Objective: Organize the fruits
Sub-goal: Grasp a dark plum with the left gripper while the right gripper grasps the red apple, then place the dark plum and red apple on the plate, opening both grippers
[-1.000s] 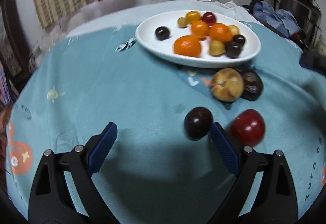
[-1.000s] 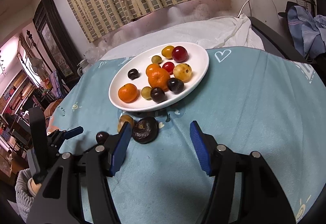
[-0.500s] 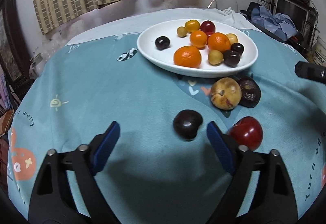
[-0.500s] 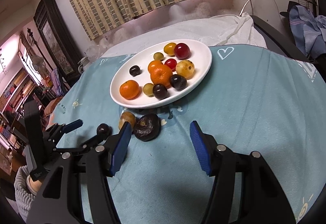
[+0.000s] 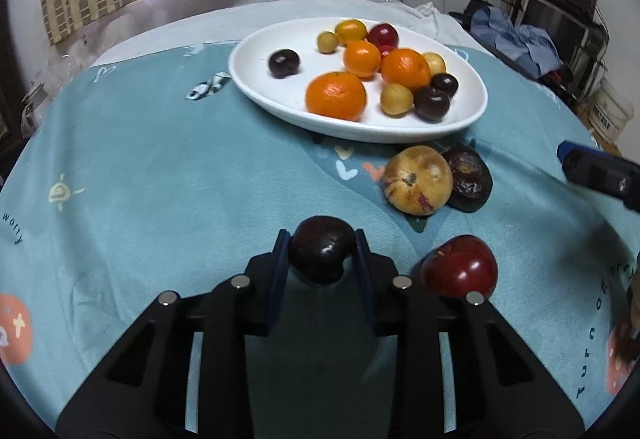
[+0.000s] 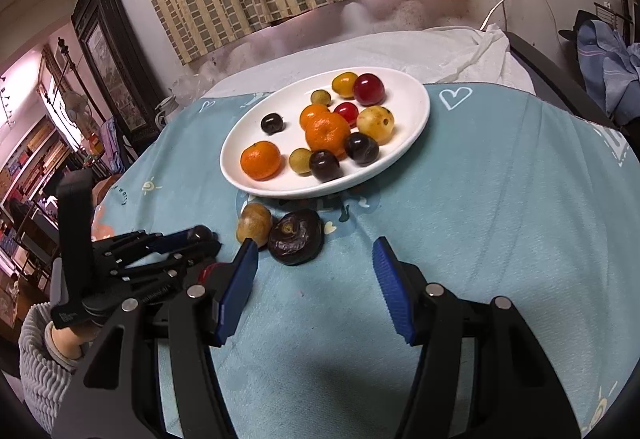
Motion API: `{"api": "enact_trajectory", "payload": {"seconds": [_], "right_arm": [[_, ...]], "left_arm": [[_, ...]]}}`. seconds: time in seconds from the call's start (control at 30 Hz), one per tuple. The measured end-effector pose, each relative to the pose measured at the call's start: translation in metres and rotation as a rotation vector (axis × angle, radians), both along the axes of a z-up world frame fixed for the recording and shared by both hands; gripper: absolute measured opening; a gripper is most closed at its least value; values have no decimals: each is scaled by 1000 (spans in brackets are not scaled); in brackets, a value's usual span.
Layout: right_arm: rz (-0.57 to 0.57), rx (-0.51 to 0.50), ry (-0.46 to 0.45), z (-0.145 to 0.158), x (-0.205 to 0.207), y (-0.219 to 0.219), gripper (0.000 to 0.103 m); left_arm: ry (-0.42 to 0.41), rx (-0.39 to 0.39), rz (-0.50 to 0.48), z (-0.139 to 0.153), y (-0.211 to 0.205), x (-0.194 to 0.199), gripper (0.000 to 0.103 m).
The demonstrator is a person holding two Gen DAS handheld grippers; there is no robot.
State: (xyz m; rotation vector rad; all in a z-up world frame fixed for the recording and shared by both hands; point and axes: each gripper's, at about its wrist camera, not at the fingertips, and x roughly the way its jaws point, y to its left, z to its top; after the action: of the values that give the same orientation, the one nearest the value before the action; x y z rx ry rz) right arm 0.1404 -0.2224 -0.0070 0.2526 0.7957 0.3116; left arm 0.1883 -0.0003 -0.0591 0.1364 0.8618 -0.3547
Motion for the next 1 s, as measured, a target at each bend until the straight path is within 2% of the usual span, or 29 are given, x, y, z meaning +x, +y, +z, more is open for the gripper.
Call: {"api": "enact_trajectory", "payload": {"seconds": [0.1, 0.33, 0.63, 0.67, 0.7, 0.77, 0.9, 0.97, 1.0], "right_arm": [[43, -24, -8, -2, -2, 10, 60], [196, -163, -26, -16, -13, 60, 60], [273, -300, -23, -30, 1, 111, 60], [284, -303, -7, -35, 3, 115, 54], [299, -291, 24, -39, 8, 116, 47], [294, -250, 33, -38, 13, 111, 39], [293, -177, 9, -30, 6, 94, 39], [318, -58, 28, -24, 2, 81, 39], [342, 94, 79, -22, 4, 68, 39]], "left_arm": [[-30, -14, 33, 7, 9, -3, 32], [-49, -48, 126, 17, 34, 2, 32], [-42, -55, 139, 18, 40, 4, 32], [-41, -54, 137, 18, 40, 4, 32], [-37, -51, 133, 16, 38, 4, 32], [-30, -48, 128, 15, 38, 5, 32], [-17, -39, 123, 10, 35, 7, 32], [-16, -41, 121, 9, 35, 6, 32], [-18, -45, 118, 10, 35, 6, 32]]}}
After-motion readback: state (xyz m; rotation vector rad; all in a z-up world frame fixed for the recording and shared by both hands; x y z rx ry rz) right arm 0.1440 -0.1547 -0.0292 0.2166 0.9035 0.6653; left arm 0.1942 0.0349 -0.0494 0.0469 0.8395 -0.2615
